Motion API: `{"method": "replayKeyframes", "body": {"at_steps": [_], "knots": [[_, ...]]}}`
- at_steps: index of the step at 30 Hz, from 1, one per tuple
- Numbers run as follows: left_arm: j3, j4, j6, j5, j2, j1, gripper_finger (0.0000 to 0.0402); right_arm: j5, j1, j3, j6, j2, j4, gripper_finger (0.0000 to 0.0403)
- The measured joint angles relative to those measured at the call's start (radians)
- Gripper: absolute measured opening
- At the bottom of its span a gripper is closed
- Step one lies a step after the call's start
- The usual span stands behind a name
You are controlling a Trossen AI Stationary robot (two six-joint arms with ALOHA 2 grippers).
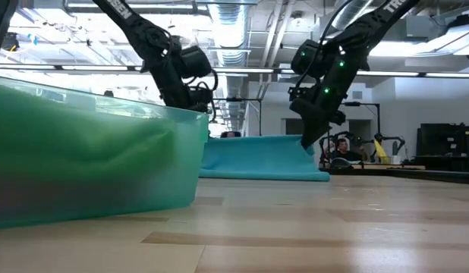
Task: Fold microfiber towels
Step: Fold the blue towel
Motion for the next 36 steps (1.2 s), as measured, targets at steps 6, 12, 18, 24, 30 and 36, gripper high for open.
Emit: {"method": "replayKeyframes", "body": {"at_steps": [6,12,18,24,30,36], "knots": [[0.000,0.010,0.000,0.019,0.062,0.001,0.0000,-0.011,-0.041,0.000,-0.003,0.000,0.024,0.0006],[0.002,0.050,0.008,-0.029,0.069,0.001,0.0000,-0.014,-0.068,0.000,-0.006,-0.001,0.038,0.0006],[0.002,0.061,0.054,-0.048,0.068,0.003,0.0000,-0.011,-0.079,0.001,-0.021,-0.001,0.036,0.0019],[-0.002,0.042,0.084,-0.125,0.068,0.008,0.0000,0.021,-0.083,0.000,-0.029,0.000,0.023,0.0049],[-0.002,0.082,0.148,-0.103,0.068,0.007,0.0000,0.053,-0.097,0.000,-0.021,0.014,0.013,0.0061],[-0.002,0.151,0.195,-0.096,0.068,0.007,0.0000,0.052,-0.111,0.000,-0.021,0.014,0.017,0.0061]]}}
